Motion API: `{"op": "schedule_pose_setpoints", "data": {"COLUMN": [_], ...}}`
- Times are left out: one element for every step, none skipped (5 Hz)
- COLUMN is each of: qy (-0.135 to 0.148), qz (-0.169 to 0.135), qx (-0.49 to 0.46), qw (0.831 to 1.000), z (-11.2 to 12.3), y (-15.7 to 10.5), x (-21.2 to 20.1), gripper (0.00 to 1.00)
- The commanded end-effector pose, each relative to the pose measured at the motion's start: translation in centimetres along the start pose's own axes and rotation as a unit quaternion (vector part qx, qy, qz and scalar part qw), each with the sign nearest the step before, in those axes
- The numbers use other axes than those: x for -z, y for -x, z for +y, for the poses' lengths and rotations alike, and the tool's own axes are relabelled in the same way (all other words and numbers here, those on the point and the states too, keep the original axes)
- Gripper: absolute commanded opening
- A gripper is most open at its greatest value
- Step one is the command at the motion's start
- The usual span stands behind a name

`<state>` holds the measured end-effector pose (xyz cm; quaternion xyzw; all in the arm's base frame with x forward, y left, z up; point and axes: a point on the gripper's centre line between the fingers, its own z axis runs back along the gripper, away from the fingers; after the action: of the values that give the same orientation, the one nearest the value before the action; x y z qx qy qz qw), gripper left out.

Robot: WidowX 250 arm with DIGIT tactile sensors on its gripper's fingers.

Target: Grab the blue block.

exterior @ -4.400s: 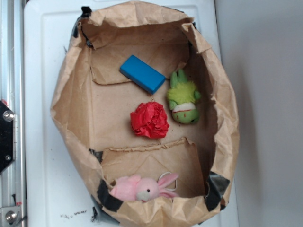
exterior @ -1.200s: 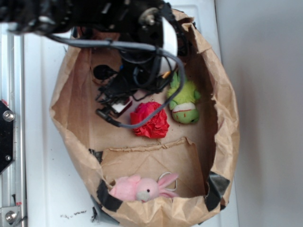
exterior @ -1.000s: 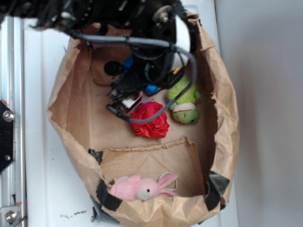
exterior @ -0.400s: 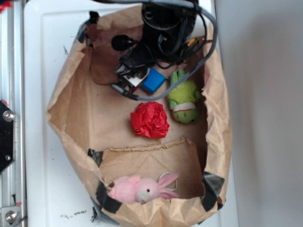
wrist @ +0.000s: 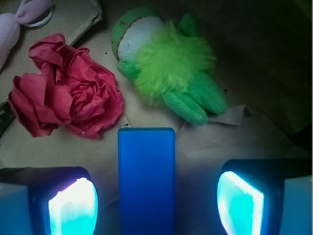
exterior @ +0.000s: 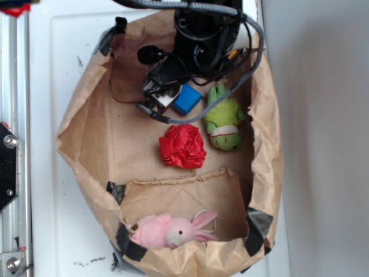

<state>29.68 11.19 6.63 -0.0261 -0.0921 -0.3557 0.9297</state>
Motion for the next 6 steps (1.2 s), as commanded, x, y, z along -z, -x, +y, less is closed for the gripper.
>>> {"op": "schedule_pose_setpoints", "data": {"qy": [-0.004, -0.007, -0.013, -0.009, -0.004, -0.004], "qz": [0.024, 0.027, 0.024, 0.006, -0.020, -0.043], "qx": [-0.021, -0.022, -0.023, -0.020, -0.030, -0.041], "qw": [0.999, 0.999, 0.999, 1.000, 0.999, 0.998], "z": [-0.9, -1.2, -1.0, -0.9, -0.2, -1.4], "y": [-0.7, -0.5, -0.4, -0.5, -0.5, -0.6], "x": [2.5, 2.7, 2.5, 1.2, -1.4, -3.0], "gripper": [1.00, 1.00, 0.62, 0.00, 0.00, 0.00]}}
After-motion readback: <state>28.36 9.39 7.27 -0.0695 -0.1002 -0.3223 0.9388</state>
